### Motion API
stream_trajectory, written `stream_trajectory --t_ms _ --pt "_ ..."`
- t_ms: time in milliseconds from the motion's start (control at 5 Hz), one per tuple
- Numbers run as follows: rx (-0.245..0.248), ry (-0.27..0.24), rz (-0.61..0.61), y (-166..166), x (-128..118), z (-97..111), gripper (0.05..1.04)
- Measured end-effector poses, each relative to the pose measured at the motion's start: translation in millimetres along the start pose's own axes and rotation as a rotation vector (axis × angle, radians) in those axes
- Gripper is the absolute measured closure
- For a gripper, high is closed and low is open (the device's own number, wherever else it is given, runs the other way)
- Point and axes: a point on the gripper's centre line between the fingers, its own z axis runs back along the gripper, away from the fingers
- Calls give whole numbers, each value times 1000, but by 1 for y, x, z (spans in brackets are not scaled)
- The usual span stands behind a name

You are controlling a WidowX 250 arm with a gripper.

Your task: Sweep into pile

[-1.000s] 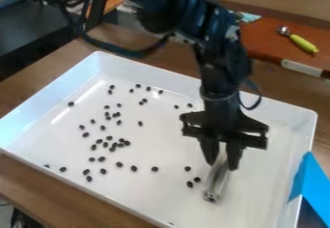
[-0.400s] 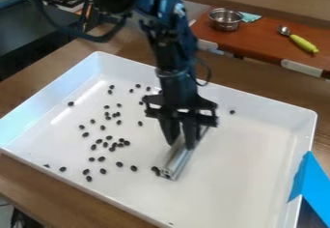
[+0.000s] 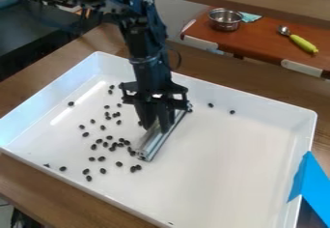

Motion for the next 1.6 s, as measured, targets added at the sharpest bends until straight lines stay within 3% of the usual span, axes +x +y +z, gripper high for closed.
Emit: stream_trajectory --t_ms 200,400,600,800,1000,1200,1600 --pt "21 -17 12 22 7 2 746" --pt "58 0 -18 35 8 5 747" --pt "67 49 18 51 0 11 747" --pt "8 105 55 40 -5 28 747" --pt "-71 98 86 15 1 62 747" --pt "-128 130 103 -21 1 71 747" --pt "-65 75 66 -123 -12 51 747"
